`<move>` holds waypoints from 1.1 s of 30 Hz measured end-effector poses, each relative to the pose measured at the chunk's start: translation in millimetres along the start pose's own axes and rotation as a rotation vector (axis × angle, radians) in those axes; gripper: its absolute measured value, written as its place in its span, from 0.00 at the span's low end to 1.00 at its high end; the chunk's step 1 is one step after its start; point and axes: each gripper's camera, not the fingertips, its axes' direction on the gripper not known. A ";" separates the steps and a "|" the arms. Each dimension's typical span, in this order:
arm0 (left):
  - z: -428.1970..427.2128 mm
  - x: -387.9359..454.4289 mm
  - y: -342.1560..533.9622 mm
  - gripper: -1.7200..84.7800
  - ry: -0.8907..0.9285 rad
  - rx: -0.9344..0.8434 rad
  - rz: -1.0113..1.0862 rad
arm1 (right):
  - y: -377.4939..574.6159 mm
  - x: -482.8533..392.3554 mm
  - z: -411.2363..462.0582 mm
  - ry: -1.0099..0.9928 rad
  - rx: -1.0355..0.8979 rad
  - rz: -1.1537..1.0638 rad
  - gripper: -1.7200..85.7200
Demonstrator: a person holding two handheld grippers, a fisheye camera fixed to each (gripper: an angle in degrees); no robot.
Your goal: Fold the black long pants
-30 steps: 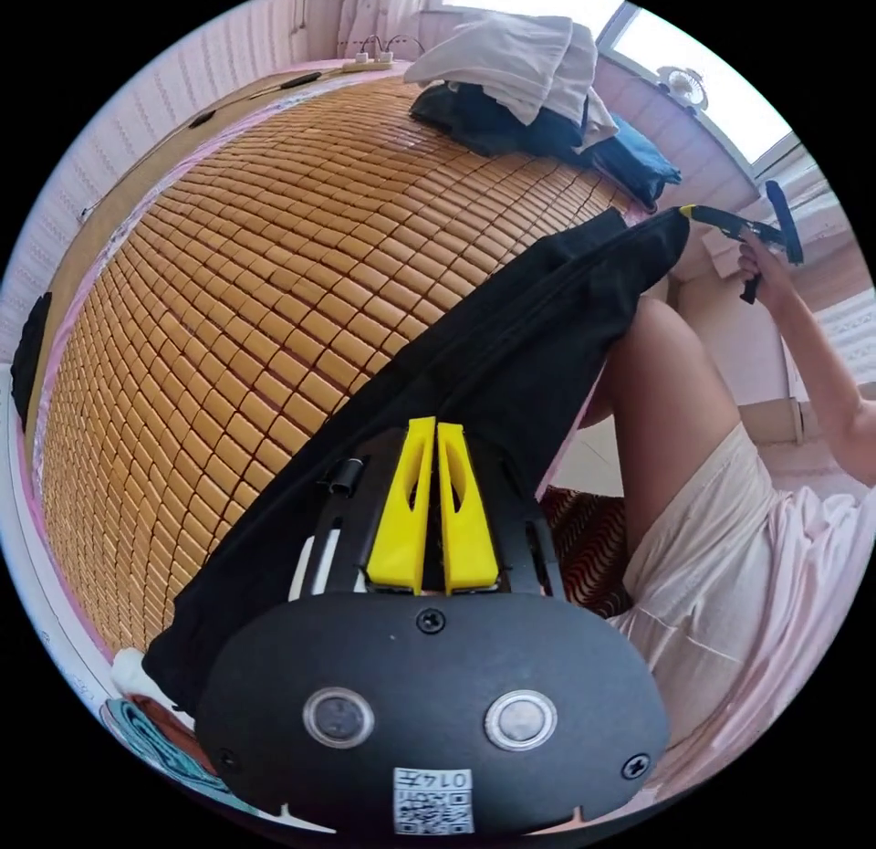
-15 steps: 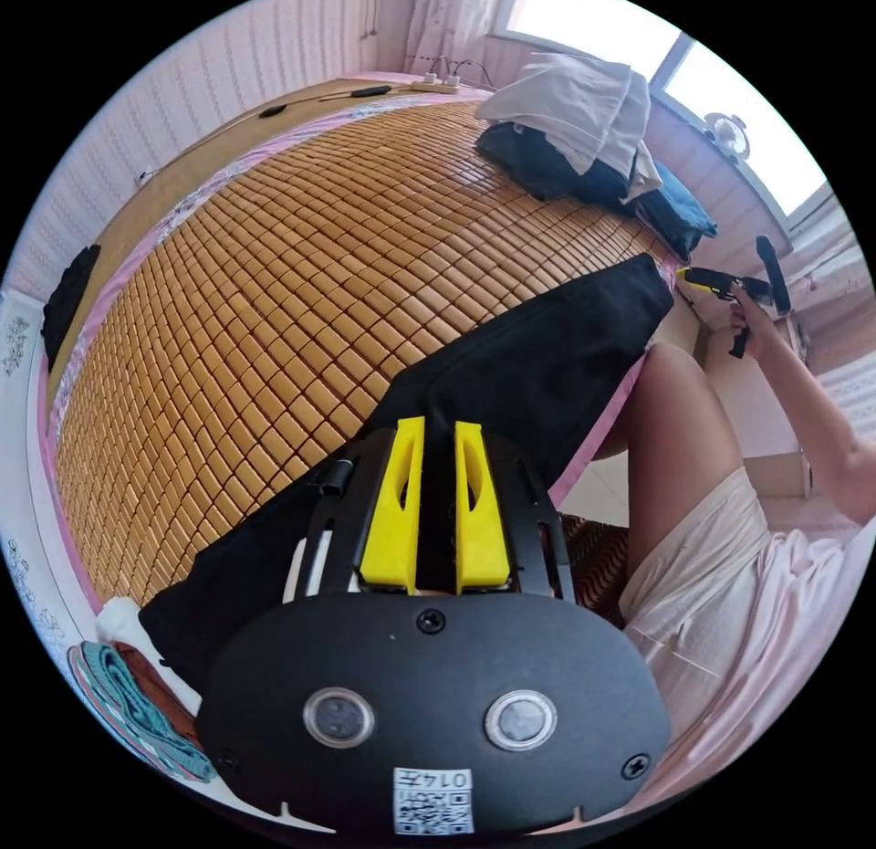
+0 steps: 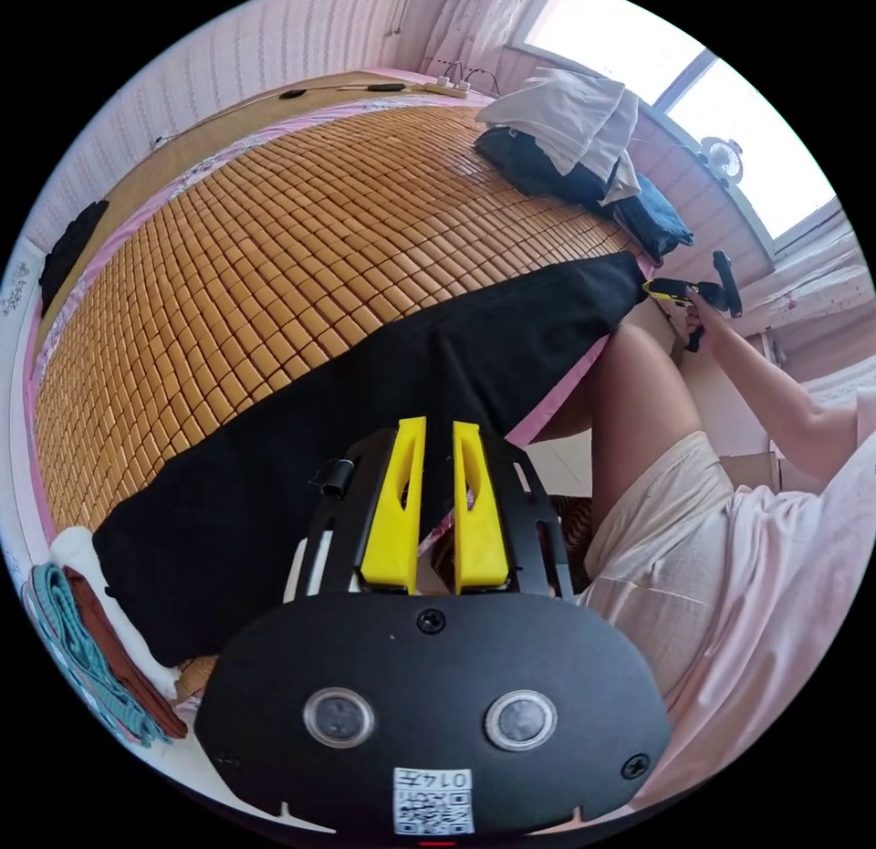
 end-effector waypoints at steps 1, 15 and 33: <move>0.2 -4.3 7.6 0.09 -0.011 -0.015 -0.016 | 5.2 4.1 0.0 -0.027 0.029 0.028 0.13; 16.1 -70.3 70.4 0.08 -0.011 -0.146 -0.241 | 22.3 -74.3 7.5 -0.033 0.074 -0.171 0.06; -65.1 -134.7 191.9 0.06 0.266 0.216 -0.379 | 62.4 -248.8 72.2 0.280 0.160 -0.341 0.04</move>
